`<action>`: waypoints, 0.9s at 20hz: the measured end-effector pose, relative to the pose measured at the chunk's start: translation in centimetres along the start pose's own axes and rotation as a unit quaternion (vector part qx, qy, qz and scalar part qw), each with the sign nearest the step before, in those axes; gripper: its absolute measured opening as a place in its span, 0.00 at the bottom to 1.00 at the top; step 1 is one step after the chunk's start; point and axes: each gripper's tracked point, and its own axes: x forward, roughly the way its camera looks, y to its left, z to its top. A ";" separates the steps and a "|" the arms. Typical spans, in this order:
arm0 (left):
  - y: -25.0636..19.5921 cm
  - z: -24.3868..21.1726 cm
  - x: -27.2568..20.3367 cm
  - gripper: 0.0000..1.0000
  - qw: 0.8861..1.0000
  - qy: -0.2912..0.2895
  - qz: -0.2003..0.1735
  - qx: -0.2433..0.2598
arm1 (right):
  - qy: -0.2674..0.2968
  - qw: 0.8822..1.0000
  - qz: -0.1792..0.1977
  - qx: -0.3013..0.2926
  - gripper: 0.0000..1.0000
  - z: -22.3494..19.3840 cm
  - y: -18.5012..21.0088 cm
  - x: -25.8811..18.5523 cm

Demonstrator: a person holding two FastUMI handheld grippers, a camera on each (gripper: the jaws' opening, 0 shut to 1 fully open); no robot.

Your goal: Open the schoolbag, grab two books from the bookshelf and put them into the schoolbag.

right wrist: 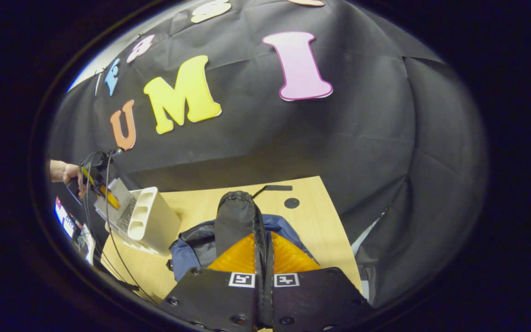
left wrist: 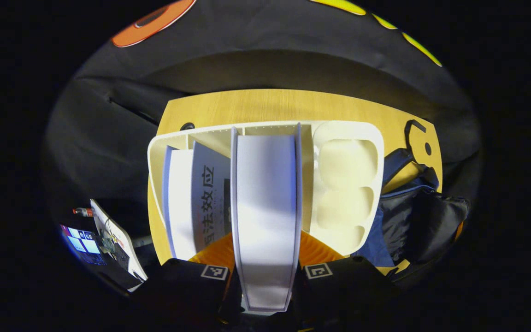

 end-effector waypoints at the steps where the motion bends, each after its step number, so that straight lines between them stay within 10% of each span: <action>1: 0.0 -0.3 -1.9 0.46 1.000 -0.011 -0.003 0.008 | -0.001 1.000 0.000 0.000 0.01 0.2 0.2 -0.1; 12: -1.8 -5.8 -16.6 0.46 0.981 -0.143 -0.130 -0.033 | -0.003 1.000 -0.018 0.016 0.01 0.1 1.3 -0.4; 18: -9.1 -7.2 -15.7 0.46 0.939 -0.145 -0.283 -0.133 | 0.000 1.000 -0.025 -0.009 0.00 -0.3 2.3 -0.5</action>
